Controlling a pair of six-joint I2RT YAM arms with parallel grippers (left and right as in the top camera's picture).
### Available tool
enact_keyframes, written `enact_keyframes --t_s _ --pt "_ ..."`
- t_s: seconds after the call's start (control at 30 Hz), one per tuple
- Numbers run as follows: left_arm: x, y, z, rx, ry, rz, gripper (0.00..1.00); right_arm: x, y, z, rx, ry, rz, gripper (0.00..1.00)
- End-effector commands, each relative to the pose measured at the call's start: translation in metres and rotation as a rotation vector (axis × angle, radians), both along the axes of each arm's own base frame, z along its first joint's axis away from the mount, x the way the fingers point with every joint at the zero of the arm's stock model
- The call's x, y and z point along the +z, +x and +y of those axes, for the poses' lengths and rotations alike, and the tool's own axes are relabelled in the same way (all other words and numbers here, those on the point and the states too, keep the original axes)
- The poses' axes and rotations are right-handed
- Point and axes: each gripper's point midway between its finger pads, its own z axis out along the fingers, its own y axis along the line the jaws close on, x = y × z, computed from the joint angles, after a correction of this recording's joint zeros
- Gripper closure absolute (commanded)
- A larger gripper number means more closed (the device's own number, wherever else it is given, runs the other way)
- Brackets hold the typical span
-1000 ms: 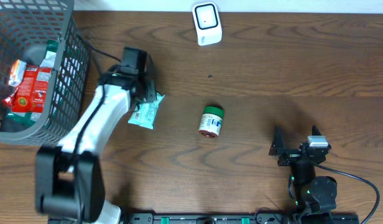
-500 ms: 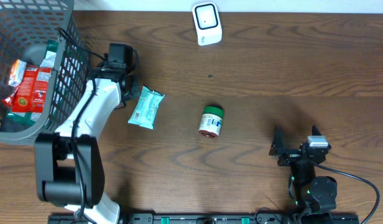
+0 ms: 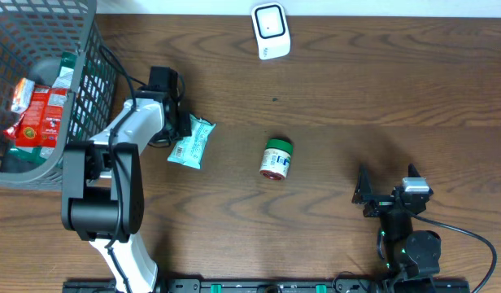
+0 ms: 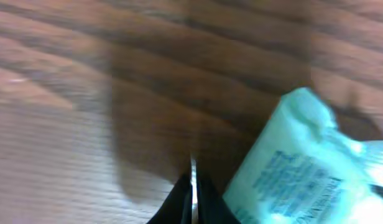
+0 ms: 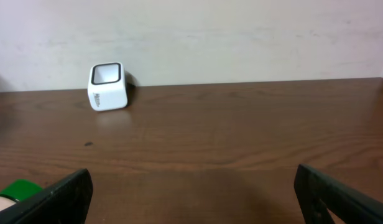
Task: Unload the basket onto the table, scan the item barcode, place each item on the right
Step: 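Regrasp the wipes pack and push it against the jar's left side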
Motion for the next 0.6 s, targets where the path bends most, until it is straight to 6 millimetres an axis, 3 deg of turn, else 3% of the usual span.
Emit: enact_keyframes --t_s 0.0,0.17,0.57 --pt "-0.02 -0.014 -0.016 -0.036 -0.089 0.078 0.93 0.0 0.0 -0.005 -0.024 -0.005 -0.001 0.01" --pt "-0.018 -0.021 -0.038 -0.066 -0.18 0.103 0.92 0.0 0.0 -0.005 -0.024 -0.005 -0.001 0.01" --pt "-0.019 -0.045 -0.082 -0.056 -0.186 0.179 0.93 0.0 0.0 -0.005 -0.024 -0.005 0.0 0.01"
